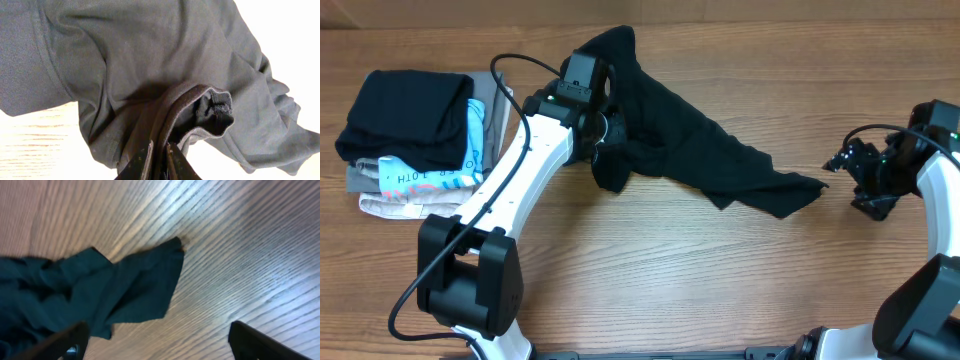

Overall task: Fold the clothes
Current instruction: 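Reach the right gripper to the shirt's right end and grasp it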

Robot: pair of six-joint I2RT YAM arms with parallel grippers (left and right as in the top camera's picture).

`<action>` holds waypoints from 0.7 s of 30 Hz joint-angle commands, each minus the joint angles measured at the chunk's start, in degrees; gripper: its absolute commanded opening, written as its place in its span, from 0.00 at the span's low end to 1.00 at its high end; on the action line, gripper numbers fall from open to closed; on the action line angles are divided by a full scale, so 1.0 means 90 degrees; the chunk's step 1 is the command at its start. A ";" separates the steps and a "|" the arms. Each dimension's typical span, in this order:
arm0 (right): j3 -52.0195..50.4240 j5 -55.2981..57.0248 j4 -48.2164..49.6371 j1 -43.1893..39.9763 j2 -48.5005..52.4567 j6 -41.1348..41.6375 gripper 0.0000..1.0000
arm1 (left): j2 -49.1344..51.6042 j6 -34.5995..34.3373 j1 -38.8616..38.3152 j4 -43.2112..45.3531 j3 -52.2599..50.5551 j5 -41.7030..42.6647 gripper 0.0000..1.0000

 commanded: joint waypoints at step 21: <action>-0.2186 -0.1260 0.3201 0.0141 0.0000 0.2312 0.75 | -0.0063 0.0192 0.0075 0.0019 0.0036 -0.0087 0.14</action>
